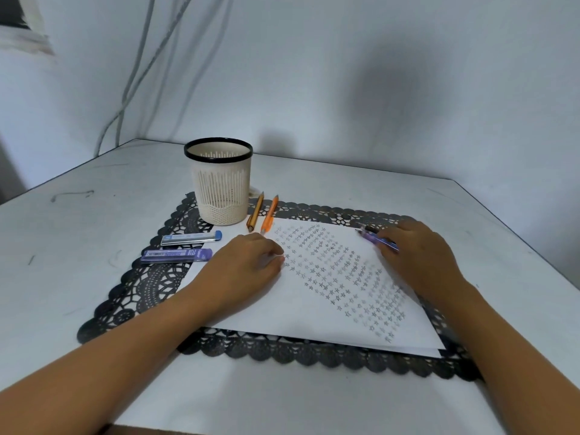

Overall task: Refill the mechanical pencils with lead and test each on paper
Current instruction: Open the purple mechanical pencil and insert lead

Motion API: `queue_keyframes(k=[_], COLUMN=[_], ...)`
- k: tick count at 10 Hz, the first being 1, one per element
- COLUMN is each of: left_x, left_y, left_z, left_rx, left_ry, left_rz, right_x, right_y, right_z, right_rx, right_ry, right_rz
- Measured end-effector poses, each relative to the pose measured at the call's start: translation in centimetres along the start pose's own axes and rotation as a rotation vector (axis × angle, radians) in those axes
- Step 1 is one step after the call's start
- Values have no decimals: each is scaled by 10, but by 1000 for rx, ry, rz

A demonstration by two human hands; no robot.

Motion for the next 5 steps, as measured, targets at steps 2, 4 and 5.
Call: queue_keyframes(k=[2, 4, 5], left_x=[-1, -2, -2], left_y=[-2, -3, -3], left_z=[-1, -1, -1], left_rx=[-2, -12, -13], left_ry=[-4, -5, -2], left_rz=[-9, -6, -6], right_x=[-5, -8, -8], right_y=[4, 3, 2], right_z=[-3, -3, -4], right_rx=[-72, -156, -170], right_ry=[-47, -136, -157], right_rz=[-41, -34, -31])
Point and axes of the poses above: each hand's wrist, its own z-axis towards the middle knuckle, its own x-axis out of the back of the hand, y = z × x, the point moved 4 cm from there along z, towards the middle knuckle, and after that the axes turned 1 degree about y, right-handed, at the moved point
